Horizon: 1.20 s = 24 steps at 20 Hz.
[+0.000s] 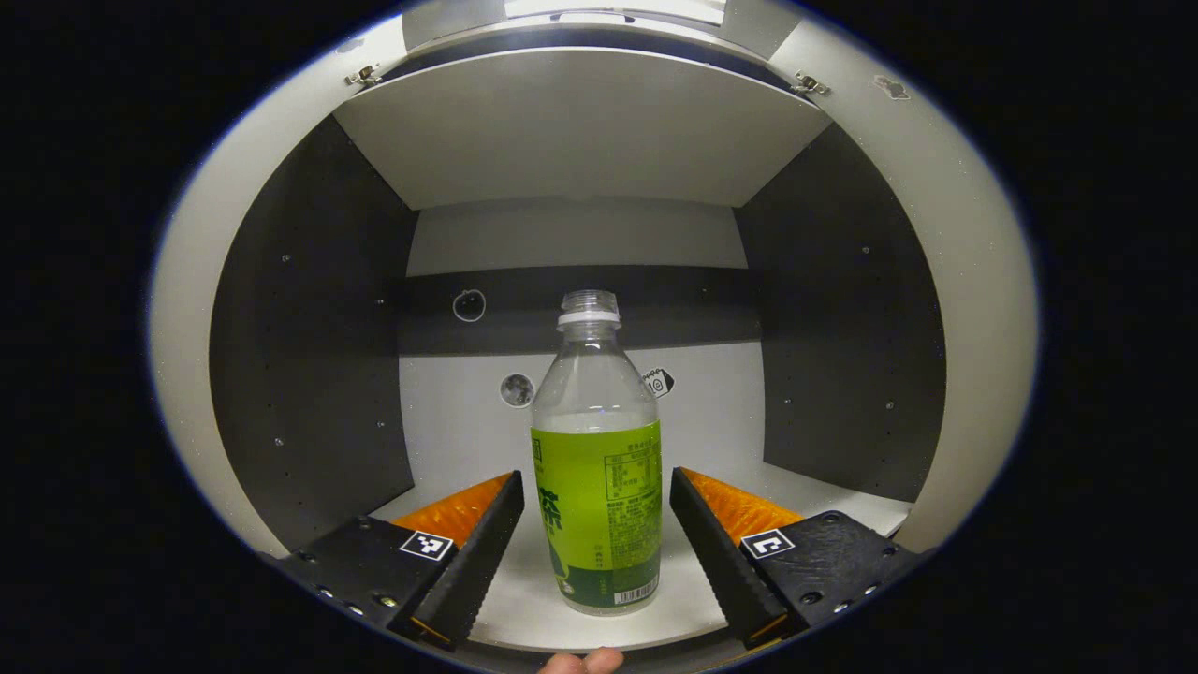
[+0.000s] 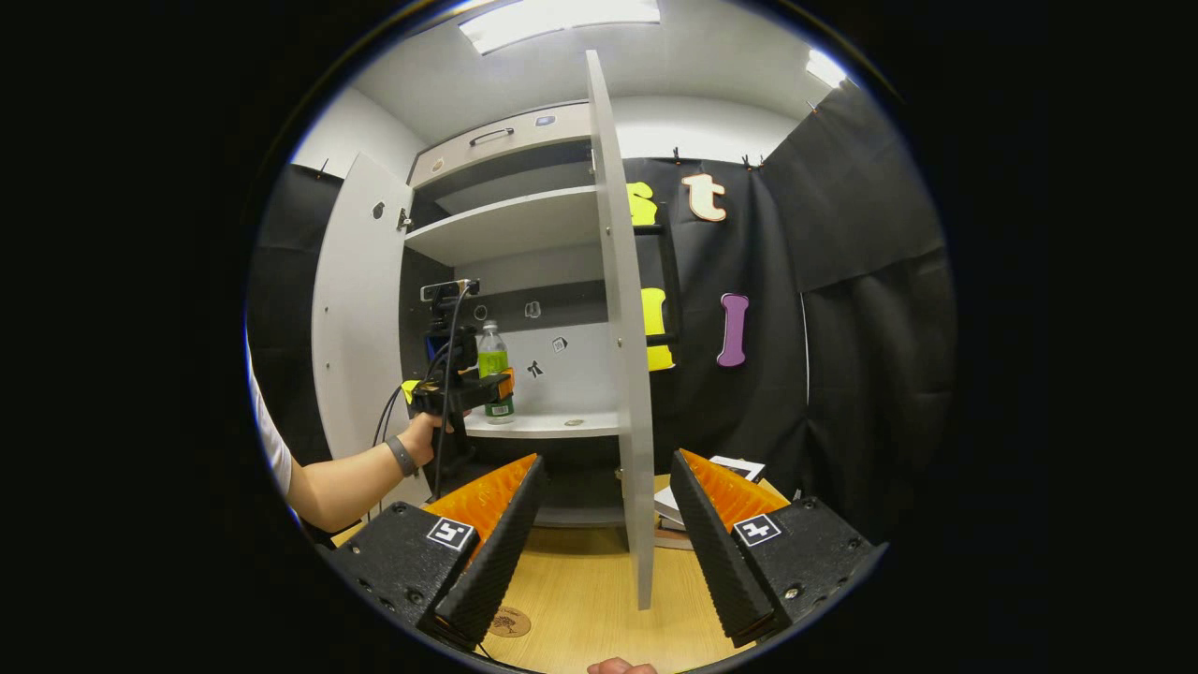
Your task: Grasp the bottle in the cabinet with the left hand and place it on the coaster, then close the right door with the right hand and the left door with the left hand.
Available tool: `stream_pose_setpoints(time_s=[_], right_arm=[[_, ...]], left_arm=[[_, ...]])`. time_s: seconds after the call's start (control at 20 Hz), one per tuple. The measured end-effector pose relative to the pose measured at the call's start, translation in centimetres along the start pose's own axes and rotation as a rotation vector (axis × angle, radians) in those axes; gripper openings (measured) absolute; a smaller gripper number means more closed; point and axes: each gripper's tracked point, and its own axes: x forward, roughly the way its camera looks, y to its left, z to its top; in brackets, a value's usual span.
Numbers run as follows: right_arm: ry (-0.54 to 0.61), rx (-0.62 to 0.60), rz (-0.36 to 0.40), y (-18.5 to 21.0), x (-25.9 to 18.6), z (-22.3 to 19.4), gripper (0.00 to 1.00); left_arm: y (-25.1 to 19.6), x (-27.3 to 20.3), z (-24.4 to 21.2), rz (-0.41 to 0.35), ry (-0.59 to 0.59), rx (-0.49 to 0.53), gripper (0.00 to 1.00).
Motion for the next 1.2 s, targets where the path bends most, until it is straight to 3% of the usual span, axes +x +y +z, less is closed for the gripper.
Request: stream_pose_setpoints(time_s=[0.2,0.35,0.5,0.6,0.9,1.2], right_arm=[[-0.005,-0.001,-0.004,-0.2,0.3,0.0,0.83],[-0.007,0.000,-0.009,-0.4,0.2,0.1,0.83],[-0.009,0.004,-0.011,-0.6,0.1,0.2,0.83],[-0.012,0.003,-0.010,-0.6,-0.1,0.2,0.83],[-0.023,0.008,0.003,-0.6,-0.9,0.6,0.83],[-0.031,0.002,0.055,0.6,-1.9,0.9,0.83]], left_arm=[[0.5,1.3,0.3,0.021,0.003,0.004,0.96],[-0.2,1.7,0.4,-0.010,0.011,0.009,0.95],[-0.1,1.4,0.5,0.001,0.013,0.015,0.78],[0.2,1.4,0.8,0.016,0.008,0.017,0.76],[0.7,-2.0,4.1,0.007,-0.043,-0.007,0.75],[1.3,-8.4,6.1,-0.005,-0.060,-0.047,0.75]])
